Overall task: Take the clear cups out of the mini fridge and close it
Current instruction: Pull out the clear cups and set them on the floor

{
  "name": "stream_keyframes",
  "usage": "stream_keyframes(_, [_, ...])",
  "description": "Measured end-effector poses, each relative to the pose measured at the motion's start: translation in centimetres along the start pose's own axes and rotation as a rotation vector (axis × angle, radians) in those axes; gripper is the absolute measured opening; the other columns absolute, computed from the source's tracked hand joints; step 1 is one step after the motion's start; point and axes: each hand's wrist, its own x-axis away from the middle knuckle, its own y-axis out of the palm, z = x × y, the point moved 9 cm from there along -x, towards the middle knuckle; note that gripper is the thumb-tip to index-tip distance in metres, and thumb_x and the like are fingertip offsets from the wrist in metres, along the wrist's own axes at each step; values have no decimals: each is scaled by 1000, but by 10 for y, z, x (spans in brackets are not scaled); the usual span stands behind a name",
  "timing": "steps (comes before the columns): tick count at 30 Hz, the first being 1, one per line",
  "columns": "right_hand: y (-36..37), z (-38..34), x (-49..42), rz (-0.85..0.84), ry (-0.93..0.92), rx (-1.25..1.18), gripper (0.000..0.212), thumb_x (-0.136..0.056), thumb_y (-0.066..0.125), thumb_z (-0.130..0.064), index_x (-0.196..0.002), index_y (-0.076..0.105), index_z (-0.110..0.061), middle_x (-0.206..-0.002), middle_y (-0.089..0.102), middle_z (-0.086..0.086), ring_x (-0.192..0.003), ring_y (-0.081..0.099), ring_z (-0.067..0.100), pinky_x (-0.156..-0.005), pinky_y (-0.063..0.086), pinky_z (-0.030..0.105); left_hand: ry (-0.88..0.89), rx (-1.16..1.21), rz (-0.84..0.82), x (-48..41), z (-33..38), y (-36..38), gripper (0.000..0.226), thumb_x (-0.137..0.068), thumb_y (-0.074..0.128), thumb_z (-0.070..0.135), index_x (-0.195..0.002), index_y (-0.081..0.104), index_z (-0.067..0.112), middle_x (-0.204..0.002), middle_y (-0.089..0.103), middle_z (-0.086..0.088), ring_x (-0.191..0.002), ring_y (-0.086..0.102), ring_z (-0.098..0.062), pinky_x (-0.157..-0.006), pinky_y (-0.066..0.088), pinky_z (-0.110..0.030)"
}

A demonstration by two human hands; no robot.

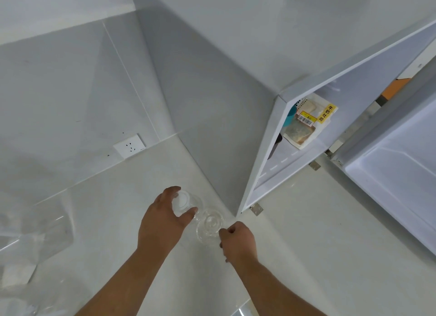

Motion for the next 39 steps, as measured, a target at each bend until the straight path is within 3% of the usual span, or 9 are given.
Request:
stream_keyframes(9, [6,3,-4,-29,79,-167,8,-89,55,-15,-90,59,-8,-73,77,10,-47,67,20,-50,62,33,100,-73,-23,2,10,9,66,-75,79,57,-131,49,37,-122,68,7,-102,65,-22,-83,56,-38])
stream_keyframes(17, [-7,8,-4,-21,-19,-82,15,-95,56,-33,-106,61,-24,-94,70,-7,-77,68,16,-62,54,31,166,-89,-239,20,17,60,76,-76,76,60,-140,39,44,-138,58,12,-112,62,-17,-88,55,-34])
stream_keyframes(20, [-3,10,-5,-80,-8,-166,26,-96,54,-38,-117,62,-25,-100,72,-3,-86,71,21,-82,63,44,155,-59,-282,21,13,64,88,-70,72,73,-145,34,46,-140,51,20,-111,62,-10,-88,55,-30])
stream_keyframes(24, [2,6,-3,-116,-19,-268,44,-94,57,-51,-131,60,-28,-112,70,-2,-99,71,22,-98,58,48,-56,152,-235,22,-9,53,90,-65,59,89,-142,38,47,-141,45,24,-106,61,-2,-81,50,-27])
stream_keyframes(26, [6,2,-3,-137,-16,-302,59,-86,57,-64,-136,56,-33,-123,65,-4,-109,68,22,-104,55,48,-279,373,-271,25,-25,59,86,-68,56,88,-140,45,42,-146,52,12,-114,61,-10,-95,48,-35])
stream_keyframes(28, [12,-2,-2,-187,4,-355,64,-85,57,-69,-140,54,-36,-128,62,-5,-114,66,22,-101,56,44,-536,633,-412,35,-34,79,75,-73,57,86,-131,53,38,-138,59,5,-117,62,-18,-105,46,-45])
stream_keyframes(31, [18,-7,1,-242,18,-391,61,-92,60,-64,-145,51,-35,-132,61,-4,-113,66,21,-85,58,34,-758,880,-535,51,-35,100,63,-84,56,76,-127,56,31,-129,63,1,-116,63,-26,-102,50,-50])
stream_keyframes(36, [3,-3,3,-180,-50,-253,69,-88,59,-68,-145,54,-29,-136,62,1,-122,63,25,-110,50,46,-787,862,-376,58,-60,93,52,-93,51,68,-118,62,23,-113,68,1,-107,68,-28,-95,53,-49])
stream_keyframes(39, [-31,16,19,-73,-177,18,57,-96,56,-63,-142,58,-30,-141,61,-3,-124,59,15,-106,45,31,-712,498,-262,77,-87,74,44,-97,53,53,-94,65,11,-89,68,-6,-79,67,-30,-80,55,-44])
